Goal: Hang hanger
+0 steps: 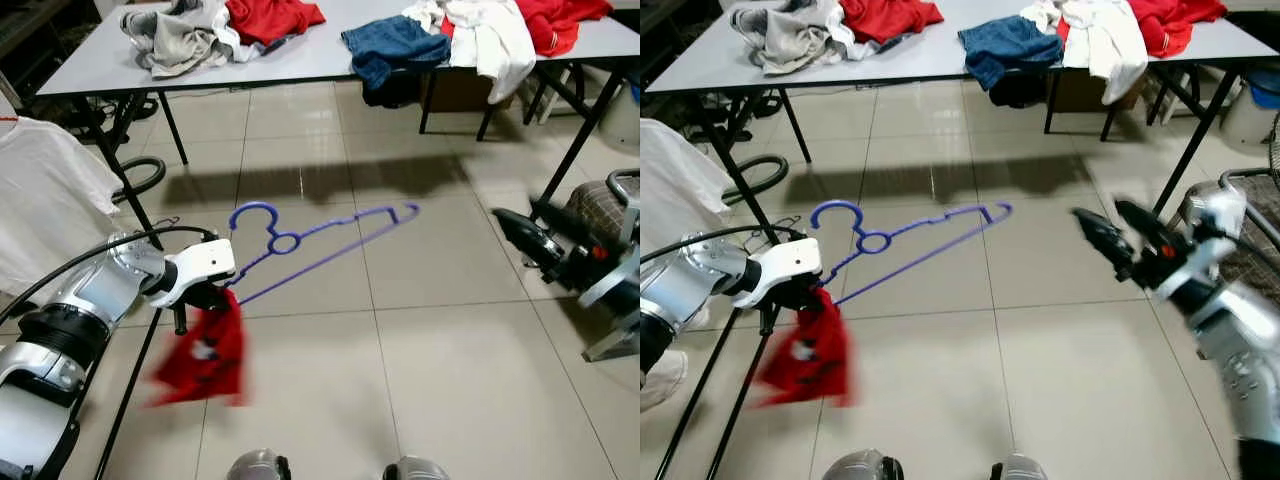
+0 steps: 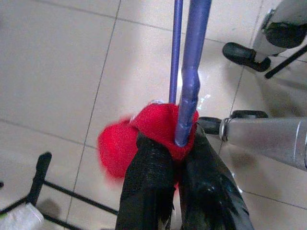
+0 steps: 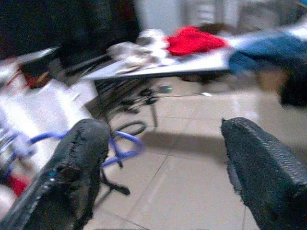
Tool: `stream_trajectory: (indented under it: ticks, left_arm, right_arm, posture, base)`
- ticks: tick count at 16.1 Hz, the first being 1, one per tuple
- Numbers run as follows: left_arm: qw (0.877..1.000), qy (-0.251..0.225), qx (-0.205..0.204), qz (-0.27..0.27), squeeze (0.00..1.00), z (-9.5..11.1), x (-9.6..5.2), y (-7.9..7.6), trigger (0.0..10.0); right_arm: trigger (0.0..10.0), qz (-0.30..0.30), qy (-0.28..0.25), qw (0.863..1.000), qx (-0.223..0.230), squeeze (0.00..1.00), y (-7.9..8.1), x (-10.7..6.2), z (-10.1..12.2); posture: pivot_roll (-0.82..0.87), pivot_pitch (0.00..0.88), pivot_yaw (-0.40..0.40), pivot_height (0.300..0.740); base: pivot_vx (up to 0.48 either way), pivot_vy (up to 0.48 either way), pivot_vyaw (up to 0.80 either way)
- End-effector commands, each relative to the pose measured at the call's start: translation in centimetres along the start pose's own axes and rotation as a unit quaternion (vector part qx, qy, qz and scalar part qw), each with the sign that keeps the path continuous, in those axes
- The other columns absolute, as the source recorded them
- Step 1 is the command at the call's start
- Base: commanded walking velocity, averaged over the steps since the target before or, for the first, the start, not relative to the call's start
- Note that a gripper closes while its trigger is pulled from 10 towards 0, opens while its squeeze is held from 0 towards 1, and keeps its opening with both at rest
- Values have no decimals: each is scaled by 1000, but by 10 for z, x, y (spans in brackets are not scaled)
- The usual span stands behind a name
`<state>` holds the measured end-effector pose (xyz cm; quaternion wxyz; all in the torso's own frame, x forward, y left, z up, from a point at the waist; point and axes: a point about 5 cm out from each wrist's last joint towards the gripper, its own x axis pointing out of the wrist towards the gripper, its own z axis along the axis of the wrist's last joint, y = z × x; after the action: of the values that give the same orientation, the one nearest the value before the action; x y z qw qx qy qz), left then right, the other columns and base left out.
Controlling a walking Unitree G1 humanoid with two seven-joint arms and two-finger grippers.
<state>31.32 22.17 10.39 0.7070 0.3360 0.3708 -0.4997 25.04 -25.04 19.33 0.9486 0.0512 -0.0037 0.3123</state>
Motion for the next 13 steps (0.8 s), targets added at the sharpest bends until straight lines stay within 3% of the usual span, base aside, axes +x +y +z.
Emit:
stream_trajectory:
  ticks: [1,3,4,5,8,9,10,13]
  left_arm:
    - [1000,-9,20,3,0,8,-7,4,0]
    - [999,-8,42,-9,0,11,-9,2,0]
    - [998,3,59,-32,0,17,-12,-1,0]
    - [996,8,71,-44,0,23,-13,-2,0]
    - [992,23,103,-71,0,37,-14,-6,0]
    - [991,20,111,-74,0,42,-12,-7,0]
    - [990,22,115,-74,0,43,-12,-8,0]
    - [989,30,127,-71,0,51,-10,-9,0]
  right_arm:
    - [10000,52,2,998,-35,988,12,8,11]
    - [10000,89,4,994,-66,953,20,14,24]
    - [10000,137,22,986,-91,937,29,24,37]
    - [10000,179,48,976,-116,1000,36,30,41]
    - [10000,223,92,956,-164,1000,40,46,41]
    - [10000,247,109,948,-167,333,42,50,39]
    - [10000,262,124,942,-170,0,44,53,37]
    - [10000,267,172,929,-188,0,43,74,13]
  posture:
    - [-137,0,84,740]
    - [-139,0,82,740]
    - [-144,0,79,740]
    - [-144,0,78,740]
    - [-146,0,71,740]
    - [-144,0,66,740]
    - [-144,0,66,740]
    - [-135,0,59,740]
  base:
    - [0,0,0]
    - [0,0,0]
    - [0,0,0]
    - [0,0,0]
    - [0,0,0]
    - [0,0,0]
    - [0,0,0]
    - [0,0,0]
